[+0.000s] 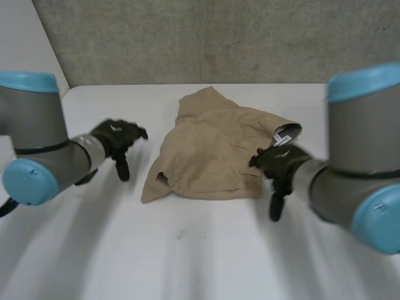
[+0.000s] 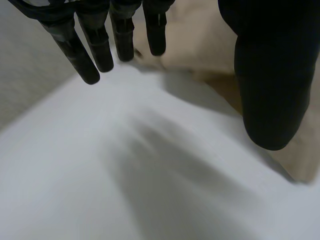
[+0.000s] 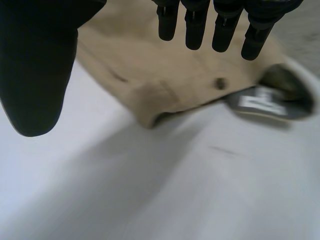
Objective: Fold the laundry.
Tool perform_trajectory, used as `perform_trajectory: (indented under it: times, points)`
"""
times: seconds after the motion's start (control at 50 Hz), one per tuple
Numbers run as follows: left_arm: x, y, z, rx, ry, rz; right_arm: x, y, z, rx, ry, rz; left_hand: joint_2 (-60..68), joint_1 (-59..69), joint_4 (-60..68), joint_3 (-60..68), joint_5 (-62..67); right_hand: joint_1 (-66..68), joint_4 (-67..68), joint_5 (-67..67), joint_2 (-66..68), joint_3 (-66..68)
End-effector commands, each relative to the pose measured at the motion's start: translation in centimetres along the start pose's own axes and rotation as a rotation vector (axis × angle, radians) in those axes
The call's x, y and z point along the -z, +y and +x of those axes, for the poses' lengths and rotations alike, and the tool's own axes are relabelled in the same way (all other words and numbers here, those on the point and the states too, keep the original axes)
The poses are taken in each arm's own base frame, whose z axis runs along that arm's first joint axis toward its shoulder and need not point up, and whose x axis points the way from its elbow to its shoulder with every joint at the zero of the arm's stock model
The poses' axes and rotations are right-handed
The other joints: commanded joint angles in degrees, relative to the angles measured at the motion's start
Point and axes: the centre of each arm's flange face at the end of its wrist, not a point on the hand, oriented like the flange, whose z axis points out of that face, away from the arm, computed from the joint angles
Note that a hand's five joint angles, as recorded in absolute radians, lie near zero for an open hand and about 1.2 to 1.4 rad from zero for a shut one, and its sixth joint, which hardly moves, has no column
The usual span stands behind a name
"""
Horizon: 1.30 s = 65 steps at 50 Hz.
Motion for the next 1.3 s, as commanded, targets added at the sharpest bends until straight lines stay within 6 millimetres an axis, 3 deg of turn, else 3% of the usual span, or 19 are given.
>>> perform_trajectory:
  times: [0.02,0.1,0.28,0.42,0.52,0.6,0.62,0.68,0.76,0.84,0.9,1.0,1.08,1.14,1.22,1.24,1.3]
  points:
    - [-1.7,2.0,2.9,0.025,0.126,-0.12,-5.7,2.3,-3.4,-0.034,0.014,0.075,9.94,10.63,9.86,10.26,10.27,6.51,7.45,6.72,7.33,7.37]
    - [-1.6,1.7,3.5,0.048,0.139,-0.125,-7.5,2.1,-3.4,-0.009,0.077,0.145,17.67,18.36,17.58,17.99,18.0,9.87,10.81,10.08,10.69,10.73]
    - [-1.6,1.4,4.7,0.046,0.152,-0.116,-9.6,1.4,-3.0,0.064,0.127,0.249,32.15,32.84,32.07,32.47,32.48,15.09,16.02,15.29,15.91,15.95]
    - [-1.7,1.1,4.5,0.038,0.113,-0.098,-10.9,2.3,-2.9,0.068,0.128,0.221,63.58,64.28,63.5,63.91,63.92,19.45,20.39,19.66,20.27,20.31]
    - [-1.2,0.1,4.1,0.034,0.077,-0.07,-10.9,2.3,-2.6,0.059,0.13,0.212,64.44,65.14,64.36,64.77,64.78,28.04,28.97,28.24,28.85,28.89]
    - [-0.5,-0.9,3.8,0.025,0.048,-0.039,-10.3,1.6,-2.0,0.04,0.137,0.221,64.44,65.14,64.36,64.77,64.78,51.21,52.15,51.42,52.03,52.07]
    - [-0.2,-1.4,3.7,0.019,0.036,-0.027,-10.0,1.3,-1.9,0.029,0.133,0.224,64.44,65.14,64.36,64.77,64.78,66.58,67.52,66.79,67.4,67.44]
    - [0.5,-2.2,3.5,0.015,0.018,-0.011,-9.5,0.6,-1.6,0.023,0.123,0.233,64.44,65.14,64.36,64.77,64.78,66.93,67.86,67.13,67.75,67.79]
    - [2.4,-4.0,2.7,0.013,-0.012,0.038,-7.5,-0.7,-0.5,0.022,0.12,0.218,64.44,65.14,64.36,64.77,64.78,66.93,67.86,67.13,67.75,67.79]
    - [5.6,-6.3,2.0,0.006,-0.039,0.093,-4.0,-3.5,2.0,0.041,0.16,0.241,64.44,65.14,64.36,64.77,64.78,66.93,67.86,67.13,67.75,67.79]
    - [8.9,-8.2,1.3,-0.01,-0.083,0.134,-0.4,-5.5,3.7,0.093,0.199,0.267,64.44,65.14,64.36,64.77,64.78,66.93,67.86,67.13,67.75,67.79]
    - [16.6,-12.3,0.1,-0.084,-0.195,0.282,6.3,-9.2,6.5,0.177,0.296,0.38,64.44,65.14,64.36,64.77,64.78,66.93,67.86,67.13,67.75,67.79]
    - [20.7,-14.0,0.0,-0.147,-0.245,0.382,9.2,-10.5,7.4,0.205,0.334,0.413,64.44,65.14,64.36,64.77,64.78,66.93,67.86,67.13,67.75,67.79]
    - [20.3,-13.9,0.1,-0.187,-0.243,0.37,9.4,-10.4,7.4,0.216,0.321,0.383,64.44,65.14,64.36,64.77,64.78,66.93,67.86,67.13,67.75,67.79]
    - [16.9,-12.1,1.4,-0.251,-0.18,0.252,7.3,-9.0,6.5,0.234,0.238,0.273,64.44,65.14,64.36,64.77,64.78,66.93,67.86,67.13,67.75,67.79]
    - [15.1,-11.1,1.9,-0.261,-0.148,0.199,5.9,-8.1,6.4,0.233,0.209,0.219,64.44,65.14,64.36,64.77,64.78,66.93,67.86,67.13,67.75,67.79]
    - [12.0,-9.3,2.6,-0.263,-0.104,0.117,3.5,-6.6,6.1,0.229,0.169,0.141,64.44,65.14,64.36,64.77,64.78,66.93,67.86,67.13,67.75,67.79]
